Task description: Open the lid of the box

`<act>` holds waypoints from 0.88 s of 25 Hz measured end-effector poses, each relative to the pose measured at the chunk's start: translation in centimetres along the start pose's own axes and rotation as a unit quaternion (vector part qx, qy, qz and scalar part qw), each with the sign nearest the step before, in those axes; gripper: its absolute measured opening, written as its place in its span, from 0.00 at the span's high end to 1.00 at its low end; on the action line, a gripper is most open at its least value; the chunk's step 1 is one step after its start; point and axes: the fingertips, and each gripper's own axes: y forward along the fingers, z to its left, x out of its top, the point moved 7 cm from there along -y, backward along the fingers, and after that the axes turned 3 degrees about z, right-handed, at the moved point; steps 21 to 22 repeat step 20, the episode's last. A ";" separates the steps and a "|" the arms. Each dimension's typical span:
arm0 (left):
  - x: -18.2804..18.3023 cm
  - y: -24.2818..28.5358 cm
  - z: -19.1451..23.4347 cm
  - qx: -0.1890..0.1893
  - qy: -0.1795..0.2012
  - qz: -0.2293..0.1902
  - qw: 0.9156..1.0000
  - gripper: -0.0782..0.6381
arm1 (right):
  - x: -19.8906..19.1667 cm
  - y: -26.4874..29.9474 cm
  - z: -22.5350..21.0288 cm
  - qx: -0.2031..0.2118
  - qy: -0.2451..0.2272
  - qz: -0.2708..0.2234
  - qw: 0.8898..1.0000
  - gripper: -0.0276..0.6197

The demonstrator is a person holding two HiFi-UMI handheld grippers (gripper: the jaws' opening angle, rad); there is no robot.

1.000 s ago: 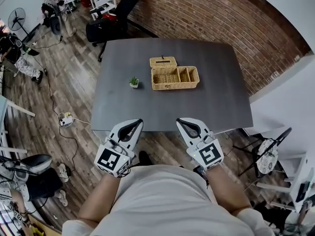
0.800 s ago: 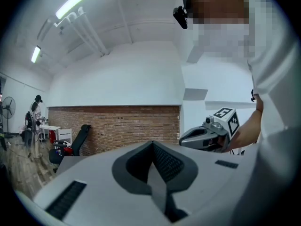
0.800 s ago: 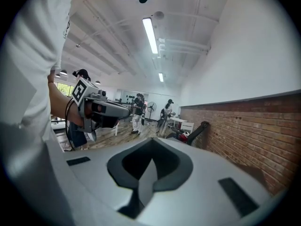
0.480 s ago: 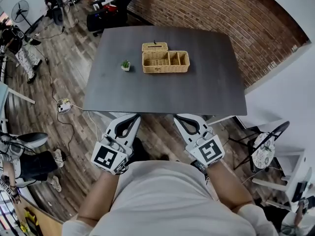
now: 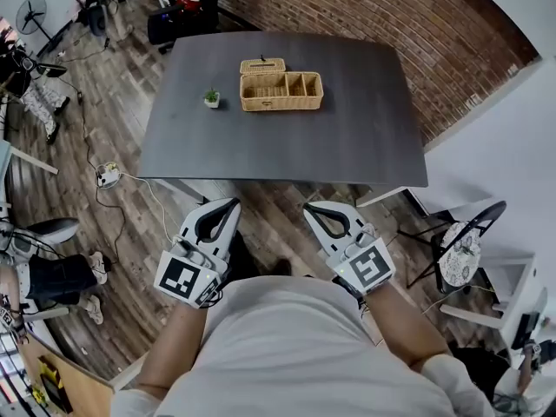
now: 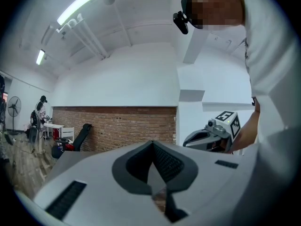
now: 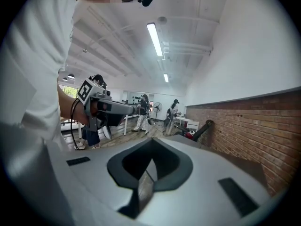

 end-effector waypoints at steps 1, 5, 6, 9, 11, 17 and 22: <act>-0.1 -0.1 -0.3 0.000 -0.001 0.001 1.000 0.87 | -0.1 -0.2 0.1 -0.002 0.003 -0.002 1.000 0.95; -0.3 -0.5 -0.9 0.002 -0.003 0.002 1.000 0.87 | -0.1 -0.6 0.4 -0.005 0.011 -0.011 1.000 0.95; -0.4 -0.5 -0.9 0.002 -0.004 0.002 1.000 0.87 | -0.1 -0.6 0.5 -0.004 0.010 -0.012 1.000 0.95; -0.6 -0.4 -1.1 0.002 -0.007 0.002 1.000 0.87 | 0.0 -0.7 0.6 -0.003 0.006 -0.014 1.000 0.95; -0.5 -0.1 -1.2 -0.001 -0.007 0.001 1.000 0.87 | 0.1 -0.7 0.4 -0.005 0.006 -0.016 1.000 0.95; -0.6 0.5 -0.7 -0.003 -0.008 0.001 1.000 0.87 | 0.0 -0.3 -0.1 -0.008 0.011 -0.021 1.000 0.95; -0.5 0.8 0.1 -0.004 -0.009 0.001 1.000 0.87 | 0.0 0.3 -0.4 -0.008 0.013 -0.017 1.000 0.95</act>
